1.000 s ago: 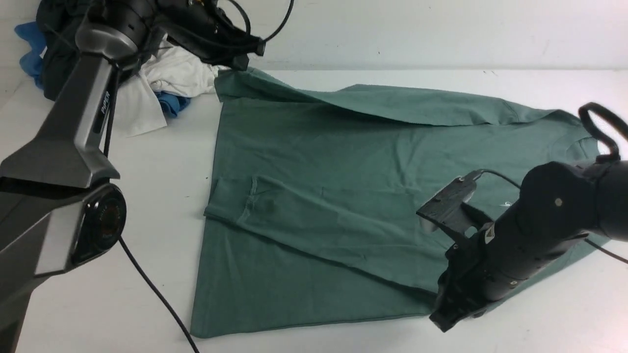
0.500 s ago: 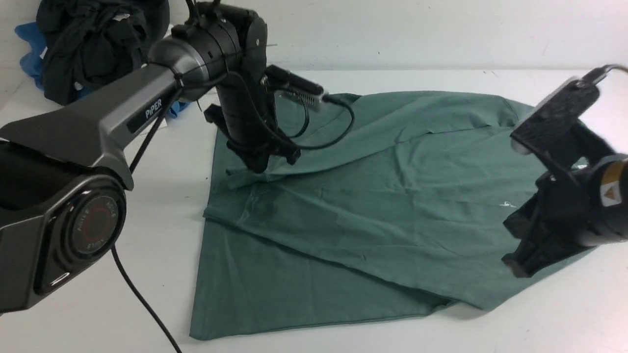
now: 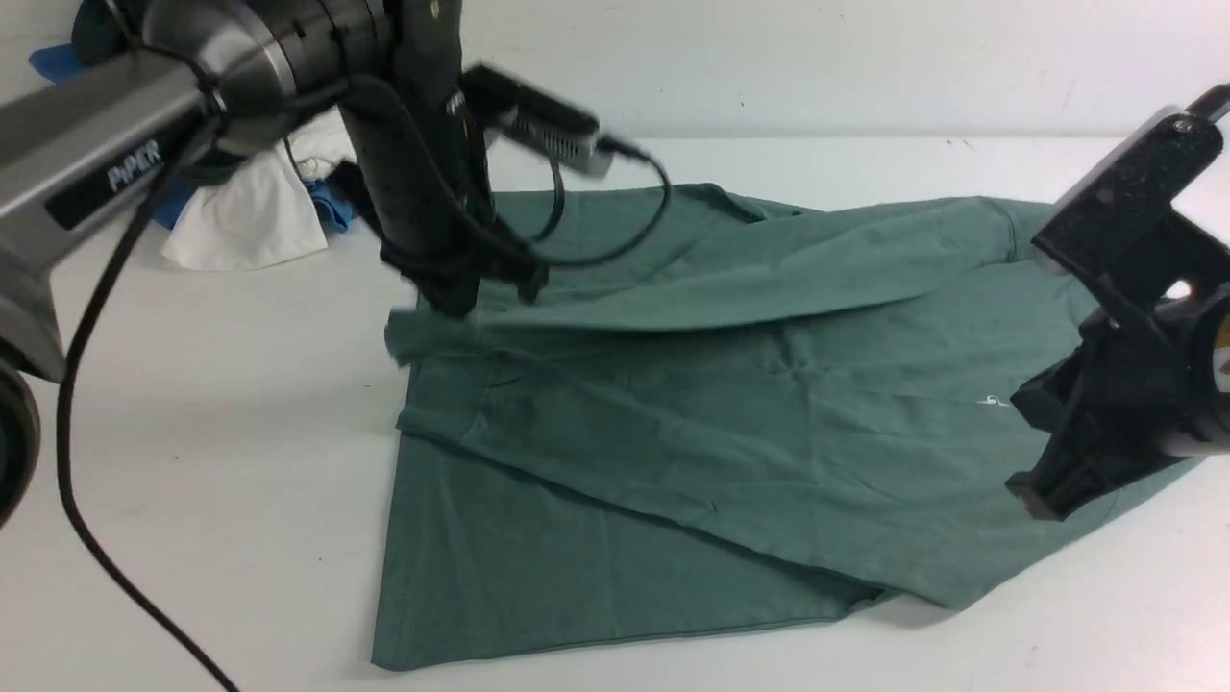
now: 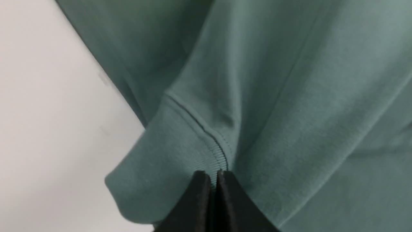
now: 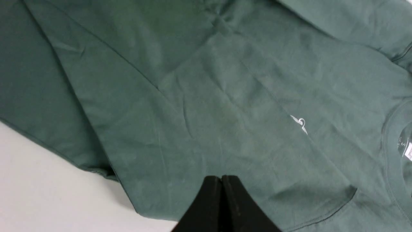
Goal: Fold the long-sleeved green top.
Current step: Use the left arm to drag and drop the cuff onto the cuff closest to the left arm, then use both arms simultaneously to clamp the lower edge of the clothing fabric
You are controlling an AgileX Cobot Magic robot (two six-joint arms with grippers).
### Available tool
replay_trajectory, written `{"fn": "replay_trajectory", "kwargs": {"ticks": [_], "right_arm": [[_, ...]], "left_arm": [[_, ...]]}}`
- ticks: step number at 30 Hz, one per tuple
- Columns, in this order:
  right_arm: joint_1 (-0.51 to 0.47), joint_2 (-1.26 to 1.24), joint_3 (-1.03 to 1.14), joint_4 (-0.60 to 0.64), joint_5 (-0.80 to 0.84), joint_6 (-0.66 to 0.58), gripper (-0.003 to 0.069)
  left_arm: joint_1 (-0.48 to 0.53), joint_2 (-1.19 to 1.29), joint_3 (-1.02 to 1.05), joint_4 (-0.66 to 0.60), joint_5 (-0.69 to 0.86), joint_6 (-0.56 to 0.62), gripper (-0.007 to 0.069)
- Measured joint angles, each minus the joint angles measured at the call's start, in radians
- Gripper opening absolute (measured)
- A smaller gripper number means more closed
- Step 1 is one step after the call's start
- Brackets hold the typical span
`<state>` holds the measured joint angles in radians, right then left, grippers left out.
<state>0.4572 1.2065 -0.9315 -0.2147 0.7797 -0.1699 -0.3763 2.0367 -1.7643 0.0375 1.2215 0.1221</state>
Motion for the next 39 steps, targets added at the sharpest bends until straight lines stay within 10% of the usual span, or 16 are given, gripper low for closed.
{"fn": "replay_trajectory", "kwargs": {"ticks": [19, 32, 39], "right_arm": [[0.0, 0.0, 0.029, 0.026, -0.017, 0.0, -0.001], [0.0, 0.0, 0.059, 0.046, -0.049, -0.005, -0.001], [0.0, 0.0, 0.06, 0.071, -0.062, -0.055, -0.001]], "left_arm": [[-0.057, -0.152, 0.268, -0.038, -0.015, 0.008, 0.0321], [-0.252, -0.191, 0.704, -0.006, -0.218, 0.251, 0.0339], [-0.257, -0.201, 0.721, 0.165, -0.308, 0.144, 0.0117]]}}
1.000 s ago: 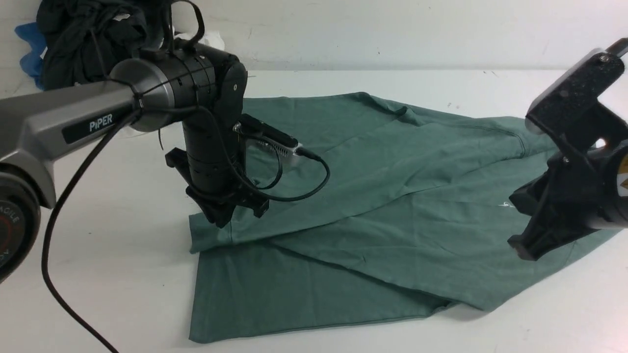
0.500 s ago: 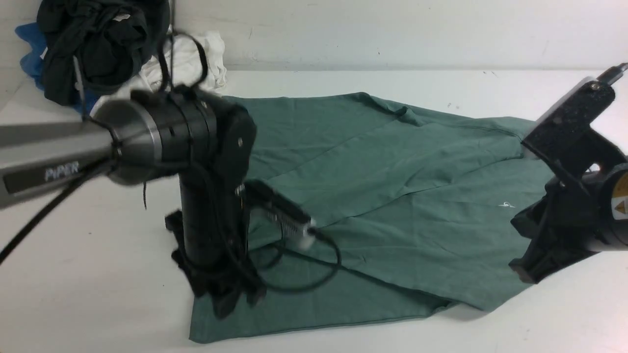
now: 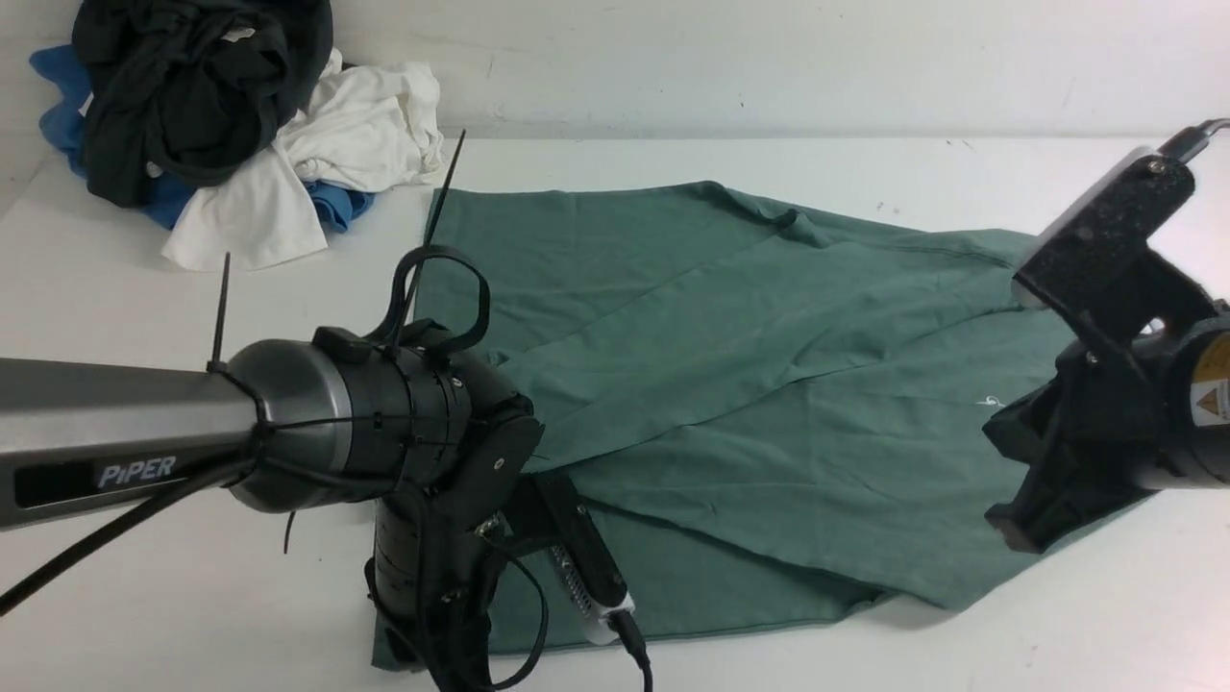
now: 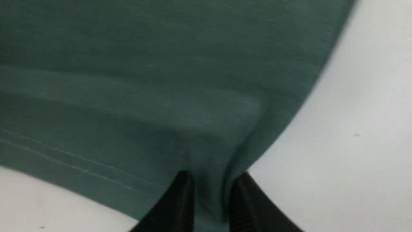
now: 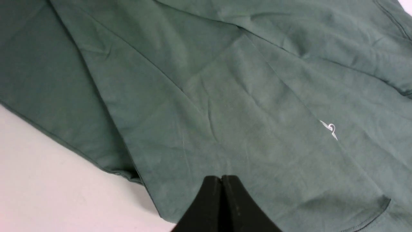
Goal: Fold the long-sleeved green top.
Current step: Use both arms simultaneously to clamp the lower edge of the clothing fabric
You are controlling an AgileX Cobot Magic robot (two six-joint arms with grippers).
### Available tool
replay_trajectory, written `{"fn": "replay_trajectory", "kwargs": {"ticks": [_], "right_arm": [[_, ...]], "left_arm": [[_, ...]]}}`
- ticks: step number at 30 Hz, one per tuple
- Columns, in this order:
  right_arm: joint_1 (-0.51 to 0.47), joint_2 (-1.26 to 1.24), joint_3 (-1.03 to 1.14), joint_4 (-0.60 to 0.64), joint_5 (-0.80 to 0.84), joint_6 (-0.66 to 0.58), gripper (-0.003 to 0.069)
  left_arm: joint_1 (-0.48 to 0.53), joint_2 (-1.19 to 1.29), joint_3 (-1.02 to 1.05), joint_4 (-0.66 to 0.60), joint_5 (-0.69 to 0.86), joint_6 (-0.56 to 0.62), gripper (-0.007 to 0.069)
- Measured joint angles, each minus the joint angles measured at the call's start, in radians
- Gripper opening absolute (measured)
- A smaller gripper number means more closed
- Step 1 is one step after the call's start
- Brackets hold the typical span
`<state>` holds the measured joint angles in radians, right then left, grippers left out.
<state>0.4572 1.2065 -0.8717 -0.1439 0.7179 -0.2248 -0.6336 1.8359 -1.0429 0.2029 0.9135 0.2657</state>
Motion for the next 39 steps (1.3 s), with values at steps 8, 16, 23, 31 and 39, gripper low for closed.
{"fn": "replay_trajectory", "kwargs": {"ticks": [8, 16, 23, 31, 39], "right_arm": [[0.0, 0.0, 0.001, 0.0, 0.057, -0.038, -0.001], [0.0, 0.05, 0.096, -0.066, 0.249, -0.085, 0.006], [0.0, 0.192, 0.25, -0.237, 0.01, -0.055, 0.0341], [0.0, 0.351, 0.252, -0.488, -0.19, 0.131, 0.0329], [-0.001, 0.253, 0.164, -0.598, 0.126, 0.473, -0.0001]], "left_arm": [[0.01, -0.09, 0.018, 0.163, -0.011, -0.152, 0.0002], [0.207, -0.358, 0.018, 0.154, 0.002, -0.163, 0.0002], [0.373, -0.425, 0.022, 0.062, -0.012, -0.174, 0.0002], [0.381, -0.426, 0.026, 0.045, -0.023, -0.168, 0.0002], [0.381, -0.481, 0.027, -0.032, 0.075, -0.15, 0.0002]]}}
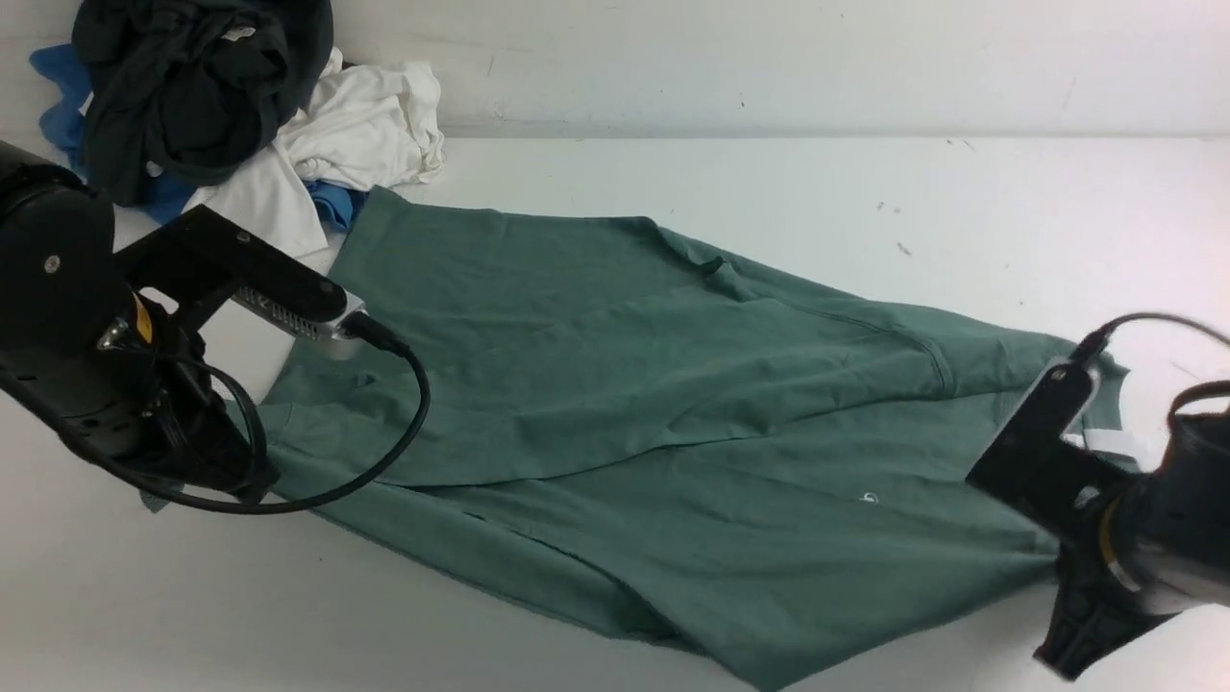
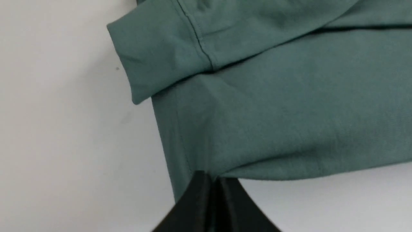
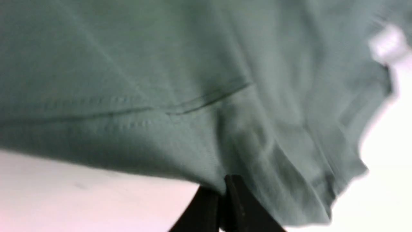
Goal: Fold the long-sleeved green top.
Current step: Use both arms simultaneously to clamp the lower edge of the clothing fabric, then use both arms to drag the lower edge of the fabric forward and fold it over the upper edge
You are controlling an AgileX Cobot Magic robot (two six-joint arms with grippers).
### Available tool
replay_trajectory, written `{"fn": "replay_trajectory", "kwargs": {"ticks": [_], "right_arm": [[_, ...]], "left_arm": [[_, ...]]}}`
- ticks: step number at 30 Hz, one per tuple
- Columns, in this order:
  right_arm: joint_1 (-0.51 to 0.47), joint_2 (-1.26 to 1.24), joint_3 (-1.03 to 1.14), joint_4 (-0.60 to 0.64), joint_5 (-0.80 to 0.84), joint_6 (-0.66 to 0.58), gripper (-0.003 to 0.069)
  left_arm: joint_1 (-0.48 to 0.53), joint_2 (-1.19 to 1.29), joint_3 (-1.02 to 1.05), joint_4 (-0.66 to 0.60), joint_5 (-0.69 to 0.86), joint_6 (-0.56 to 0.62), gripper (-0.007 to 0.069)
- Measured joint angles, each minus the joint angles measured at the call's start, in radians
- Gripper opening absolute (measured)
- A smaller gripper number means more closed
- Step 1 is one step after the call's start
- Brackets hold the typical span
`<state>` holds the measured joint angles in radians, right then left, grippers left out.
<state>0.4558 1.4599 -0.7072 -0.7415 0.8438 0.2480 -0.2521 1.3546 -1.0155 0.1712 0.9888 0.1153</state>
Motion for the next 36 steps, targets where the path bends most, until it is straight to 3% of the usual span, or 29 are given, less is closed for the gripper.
{"fn": "replay_trajectory", "kwargs": {"ticks": [2, 6, 12, 16, 19, 22, 24, 28, 32, 34, 36], "right_arm": [[-0.012, -0.051, -0.025, -0.016, 0.069, 0.007, -0.0001], [-0.085, -0.128, -0.1, -0.003, 0.054, -0.029, -0.0002], [-0.309, 0.002, -0.309, 0.21, -0.201, -0.179, -0.0002], [-0.358, 0.219, -0.447, 0.387, -0.233, -0.293, 0.0006], [-0.361, 0.329, -0.509, 0.453, -0.232, -0.32, 0.0045], [-0.361, 0.473, -0.597, 0.507, -0.195, -0.322, 0.0156], [-0.361, 0.5, -0.648, 0.52, -0.147, -0.318, 0.0235], [-0.361, 0.482, -0.725, 0.524, -0.054, -0.322, 0.0309], [-0.353, 0.402, -0.778, 0.59, -0.014, -0.336, 0.0307], [-0.343, 0.377, -0.78, 0.63, -0.011, -0.356, 0.0286], [-0.308, 0.36, -0.783, 0.775, 0.014, -0.455, 0.0195]], "left_arm": [[0.0, -0.033, 0.0, -0.023, 0.007, 0.0, 0.0002], [0.01, -0.071, -0.03, -0.041, -0.038, -0.029, 0.0002], [0.088, 0.151, -0.274, -0.049, -0.223, -0.08, 0.0002], [0.113, 0.411, -0.466, -0.037, -0.29, -0.081, 0.0002], [0.118, 0.556, -0.577, -0.023, -0.304, -0.085, 0.0005], [0.119, 0.759, -0.761, -0.005, -0.263, -0.09, 0.0058], [0.119, 0.861, -0.872, 0.0, -0.198, -0.091, 0.0134], [0.122, 0.937, -1.034, 0.01, -0.092, -0.091, 0.0275], [0.122, 0.913, -1.13, 0.027, -0.032, -0.091, 0.0379], [0.122, 0.895, -1.14, 0.024, -0.005, -0.09, 0.0383], [0.117, 0.856, -1.14, -0.02, 0.077, -0.052, 0.0351]]}}
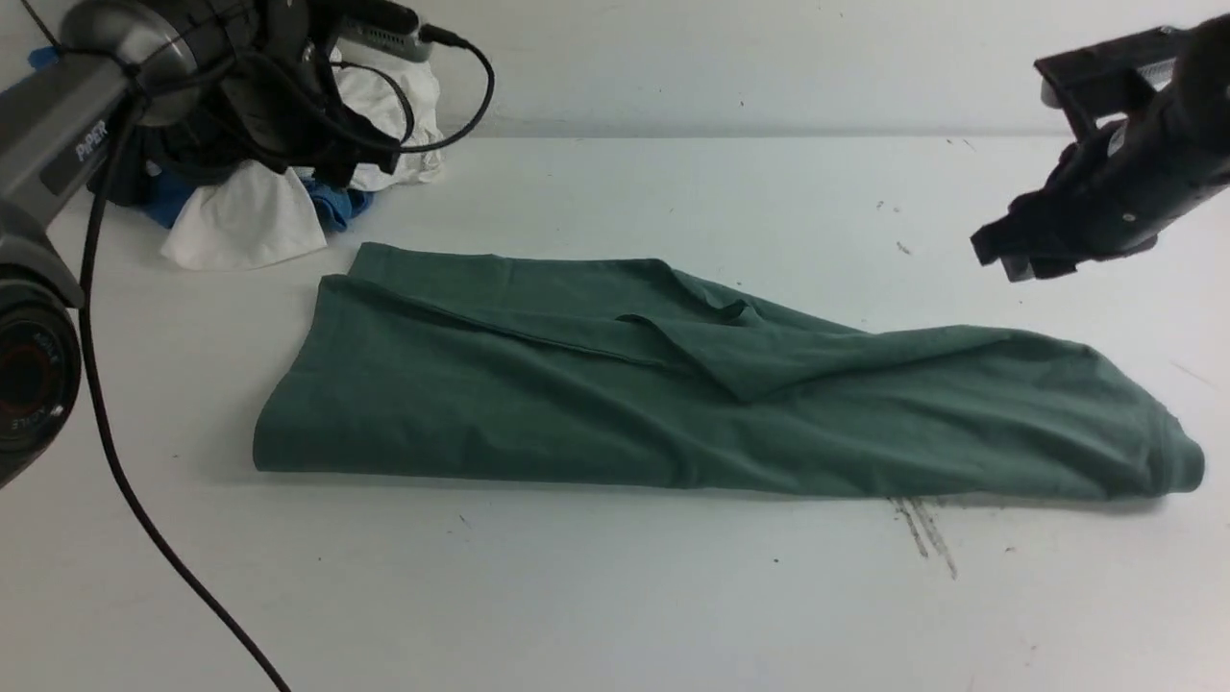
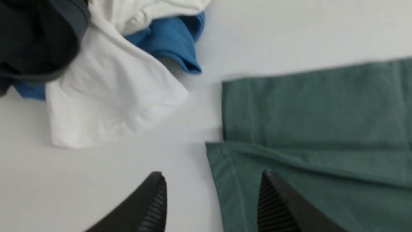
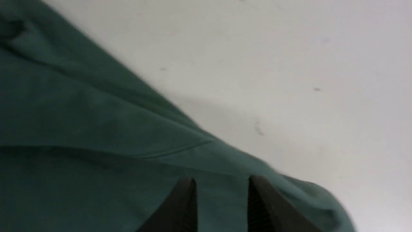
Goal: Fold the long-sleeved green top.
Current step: Use both arms to drag the lower edge of the fabric forward and fold it over the upper edge
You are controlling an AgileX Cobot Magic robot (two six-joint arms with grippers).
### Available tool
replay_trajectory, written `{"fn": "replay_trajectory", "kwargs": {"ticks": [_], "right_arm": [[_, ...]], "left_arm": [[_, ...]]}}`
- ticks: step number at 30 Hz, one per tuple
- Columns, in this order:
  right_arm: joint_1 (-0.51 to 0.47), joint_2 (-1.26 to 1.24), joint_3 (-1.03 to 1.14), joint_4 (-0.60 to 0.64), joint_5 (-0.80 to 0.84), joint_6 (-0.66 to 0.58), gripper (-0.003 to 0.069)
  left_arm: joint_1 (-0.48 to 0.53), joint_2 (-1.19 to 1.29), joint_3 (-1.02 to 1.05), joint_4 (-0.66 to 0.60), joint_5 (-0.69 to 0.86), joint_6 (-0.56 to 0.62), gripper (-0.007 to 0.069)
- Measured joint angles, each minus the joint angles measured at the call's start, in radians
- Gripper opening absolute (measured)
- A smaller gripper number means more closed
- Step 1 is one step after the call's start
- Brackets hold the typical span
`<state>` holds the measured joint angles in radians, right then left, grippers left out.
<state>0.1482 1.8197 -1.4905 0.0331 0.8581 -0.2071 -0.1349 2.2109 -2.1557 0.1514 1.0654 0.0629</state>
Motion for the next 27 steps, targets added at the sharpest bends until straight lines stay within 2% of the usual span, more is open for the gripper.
{"fn": "replay_trajectory", "kwargs": {"ticks": [1, 3, 5, 6, 7, 9, 14, 16, 18, 19, 20, 22, 24, 27], "right_arm": [[0.007, 0.002, 0.0, 0.012, 0.005, -0.021, 0.0188], [0.063, 0.03, 0.0, 0.185, 0.036, -0.177, 0.0076], [0.1, 0.07, 0.0, 0.286, 0.044, -0.272, 0.0021], [0.109, 0.075, 0.0, 0.295, 0.044, -0.293, 0.0017], [0.139, 0.122, 0.0, 0.363, 0.044, -0.363, -0.0003], [0.164, 0.167, 0.0, 0.398, 0.037, -0.413, -0.001], [0.179, 0.259, 0.0, 0.411, -0.069, -0.448, -0.0015], [0.179, 0.271, 0.0, 0.406, -0.116, -0.453, -0.0014], [0.179, 0.298, 0.0, 0.364, -0.288, -0.442, -0.0014], [0.179, 0.302, 0.0, 0.36, -0.321, -0.433, -0.0014], [0.176, 0.319, 0.0, 0.332, -0.468, -0.374, -0.0014], [0.163, 0.339, 0.0, 0.316, -0.646, -0.275, -0.0014], [0.143, 0.352, 0.0, 0.317, -0.759, -0.186, -0.0014], [0.108, 0.352, 0.0, 0.319, -0.801, -0.078, -0.0014]], "left_arm": [[0.0, 0.0, 0.001, -0.007, 0.008, 0.005, 0.0347], [-0.006, -0.017, 0.048, -0.145, 0.111, 0.11, 0.0261], [-0.013, -0.017, 0.111, -0.248, 0.14, 0.187, 0.0187], [-0.014, -0.017, 0.13, -0.273, 0.141, 0.206, 0.0179], [-0.023, -0.013, 0.21, -0.361, 0.146, 0.273, 0.0104], [-0.031, -0.007, 0.303, -0.438, 0.143, 0.323, 0.004], [-0.052, -0.006, 0.427, -0.489, 0.063, 0.363, -0.0008], [-0.059, -0.006, 0.436, -0.487, 0.048, 0.364, -0.0008], [-0.081, -0.009, 0.443, -0.469, 0.028, 0.364, -0.0008], [-0.083, -0.009, 0.443, -0.469, 0.028, 0.364, -0.0008], [-0.093, -0.011, 0.443, -0.461, 0.025, 0.364, -0.0008], [-0.101, -0.011, 0.443, -0.459, 0.026, 0.364, -0.0008], [-0.103, -0.011, 0.443, -0.458, 0.028, 0.364, -0.0008], [-0.103, -0.011, 0.443, -0.458, 0.028, 0.364, -0.0008]]}}
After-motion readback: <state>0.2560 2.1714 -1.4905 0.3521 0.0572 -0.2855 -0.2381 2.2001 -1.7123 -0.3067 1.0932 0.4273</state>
